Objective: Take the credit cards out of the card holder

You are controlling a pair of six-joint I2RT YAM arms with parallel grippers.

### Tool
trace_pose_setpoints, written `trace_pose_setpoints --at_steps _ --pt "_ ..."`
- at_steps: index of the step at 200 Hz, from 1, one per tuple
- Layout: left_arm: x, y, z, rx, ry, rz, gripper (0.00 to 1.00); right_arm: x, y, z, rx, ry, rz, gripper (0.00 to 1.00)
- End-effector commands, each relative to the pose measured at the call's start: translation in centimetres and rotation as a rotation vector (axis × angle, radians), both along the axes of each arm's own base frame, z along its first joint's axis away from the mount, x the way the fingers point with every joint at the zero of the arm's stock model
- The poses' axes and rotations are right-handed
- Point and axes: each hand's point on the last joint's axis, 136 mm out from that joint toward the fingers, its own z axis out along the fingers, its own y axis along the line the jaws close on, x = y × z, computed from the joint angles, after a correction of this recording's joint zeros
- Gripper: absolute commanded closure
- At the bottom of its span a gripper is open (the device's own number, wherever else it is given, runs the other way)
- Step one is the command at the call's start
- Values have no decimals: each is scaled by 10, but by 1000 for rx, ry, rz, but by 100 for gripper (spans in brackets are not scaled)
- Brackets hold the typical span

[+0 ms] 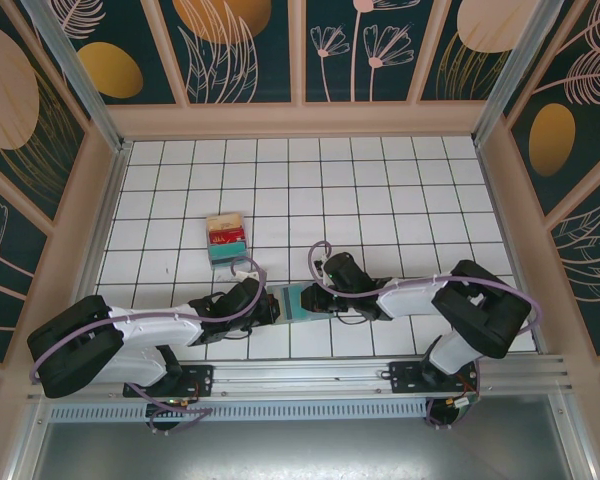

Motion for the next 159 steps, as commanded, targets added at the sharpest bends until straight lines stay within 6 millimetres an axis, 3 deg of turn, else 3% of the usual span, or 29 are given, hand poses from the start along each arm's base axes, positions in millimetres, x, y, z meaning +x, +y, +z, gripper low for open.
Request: trace_pose_setpoints --at_steps 1,26,159 --pt "-2 9 -10 37 19 14 100 2 3 0 2 9 1 91" --pt "-2 10 -9 42 18 13 100 3 -1 -2 -18 3 -5 100" --pt "-3 12 -11 54 20 11 100 8 -29 -1 -35 1 -42 100"
